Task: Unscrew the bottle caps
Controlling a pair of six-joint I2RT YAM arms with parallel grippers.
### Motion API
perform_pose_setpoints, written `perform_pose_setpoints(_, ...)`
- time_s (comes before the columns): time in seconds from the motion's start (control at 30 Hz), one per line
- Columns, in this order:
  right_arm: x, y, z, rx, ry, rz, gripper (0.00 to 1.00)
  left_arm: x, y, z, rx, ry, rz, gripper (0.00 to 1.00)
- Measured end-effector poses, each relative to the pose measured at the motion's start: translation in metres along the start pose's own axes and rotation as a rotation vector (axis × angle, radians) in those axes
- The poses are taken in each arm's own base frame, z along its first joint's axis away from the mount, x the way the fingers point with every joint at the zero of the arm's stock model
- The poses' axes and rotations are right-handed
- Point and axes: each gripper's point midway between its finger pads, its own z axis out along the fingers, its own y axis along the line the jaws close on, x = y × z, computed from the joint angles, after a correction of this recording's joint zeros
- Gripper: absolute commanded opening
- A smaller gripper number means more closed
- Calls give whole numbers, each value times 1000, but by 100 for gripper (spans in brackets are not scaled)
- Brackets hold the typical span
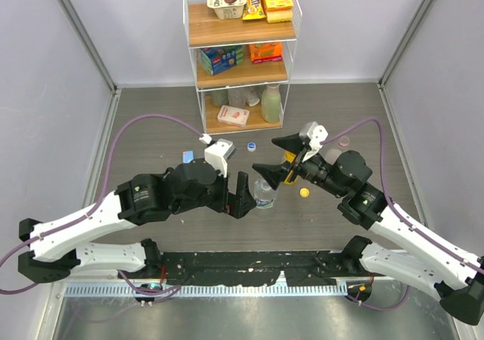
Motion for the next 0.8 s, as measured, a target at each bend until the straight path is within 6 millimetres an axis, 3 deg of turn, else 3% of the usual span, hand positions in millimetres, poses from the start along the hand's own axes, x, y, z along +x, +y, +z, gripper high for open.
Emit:
perform_pose_setpoints(0.1,-15,-6,-1,46,-29,7,100,9,5,7,-33,40,11,100)
perform_pose_setpoints(0.4,-35,-21,-14,157,-85,45,100,29,15,16,-81,120,15,100)
perform_pose_setpoints(0.8,-44,-40,-20,276,-89,65,100,47,28,21,-115,158,27,100)
